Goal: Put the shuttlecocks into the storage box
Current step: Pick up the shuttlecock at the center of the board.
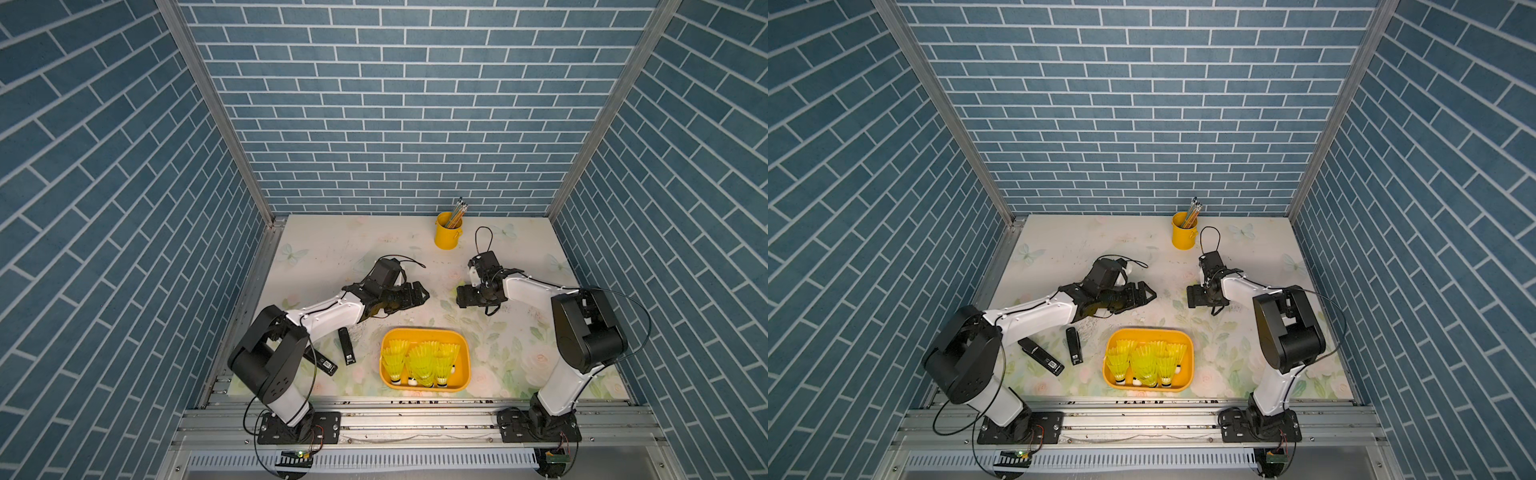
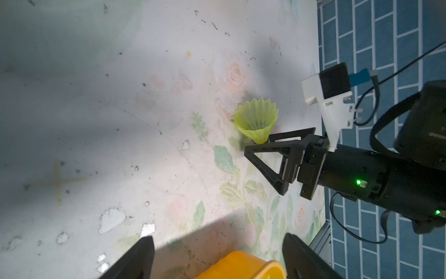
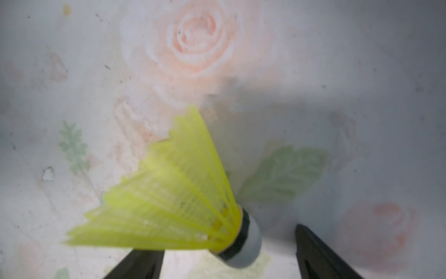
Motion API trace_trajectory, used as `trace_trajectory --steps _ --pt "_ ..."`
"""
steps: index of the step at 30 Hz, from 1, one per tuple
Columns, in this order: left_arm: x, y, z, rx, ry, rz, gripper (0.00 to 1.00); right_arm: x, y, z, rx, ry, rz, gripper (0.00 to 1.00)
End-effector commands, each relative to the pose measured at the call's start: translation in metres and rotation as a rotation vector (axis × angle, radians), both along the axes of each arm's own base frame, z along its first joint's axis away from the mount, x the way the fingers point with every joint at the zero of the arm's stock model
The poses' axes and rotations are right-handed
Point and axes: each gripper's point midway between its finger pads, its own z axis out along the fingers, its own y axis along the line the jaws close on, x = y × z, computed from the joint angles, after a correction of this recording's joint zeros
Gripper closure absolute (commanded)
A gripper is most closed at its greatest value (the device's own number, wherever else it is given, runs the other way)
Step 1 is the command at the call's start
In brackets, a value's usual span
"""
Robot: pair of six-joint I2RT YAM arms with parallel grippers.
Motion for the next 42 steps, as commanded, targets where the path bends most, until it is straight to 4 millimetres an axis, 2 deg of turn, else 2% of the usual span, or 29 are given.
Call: trace_trajectory --steps 1,4,8,12,16,19,23,25,29,32,36,39,42 --pt "0.01 -0.01 0.002 -0.083 0.005 -0.017 0.12 0.003 -0.006 -0.011 -0.073 0.02 0.026 0.21" --pt "0.014 -0.017 -0.007 -0.132 0.037 -0.029 0.13 0.005 -0.007 -0.013 -0.081 0.024 0.025 0.27" --pt "0.016 -0.017 -0.023 -0.143 0.077 -0.03 0.14 0.0 -0.008 -0.015 -0.081 0.04 0.014 0.29" --pt "0.02 -0.017 -0.026 -0.152 0.083 -0.028 0.15 0.003 -0.015 -0.016 -0.106 0.028 0.002 0.32" --pt "0.021 -0.017 -0.026 -0.14 0.081 -0.033 0.16 0.014 -0.021 -0.017 -0.14 0.022 -0.013 0.36" --pt "0.02 -0.016 -0.026 -0.135 0.08 -0.035 0.16 0.019 -0.021 -0.018 -0.142 0.023 -0.021 0.42" --pt "0.019 -0.015 -0.026 -0.13 0.079 -0.036 0.16 0.017 -0.019 -0.02 -0.133 0.035 -0.022 0.53" --pt "0.019 -0.015 -0.025 -0.13 0.078 -0.036 0.17 0.016 -0.019 -0.021 -0.132 0.038 -0.023 0.55" --pt "0.02 -0.015 -0.023 -0.127 0.071 -0.039 0.17 0.012 -0.021 -0.021 -0.128 0.04 -0.031 0.68" --pt "0.02 -0.014 -0.022 -0.108 0.067 -0.041 0.17 0.011 -0.02 -0.015 -0.114 0.022 -0.041 0.75" --pt "0.019 -0.01 -0.02 -0.086 0.057 -0.044 0.17 0.007 -0.018 0.004 -0.087 -0.01 -0.052 0.77" --pt "0.018 -0.004 -0.013 -0.049 0.031 -0.041 0.18 -0.003 -0.012 0.022 -0.057 -0.03 -0.055 0.77" --pt "0.013 0.002 -0.002 -0.019 0.001 -0.043 0.18 -0.02 -0.004 0.039 -0.021 -0.036 -0.053 0.77"
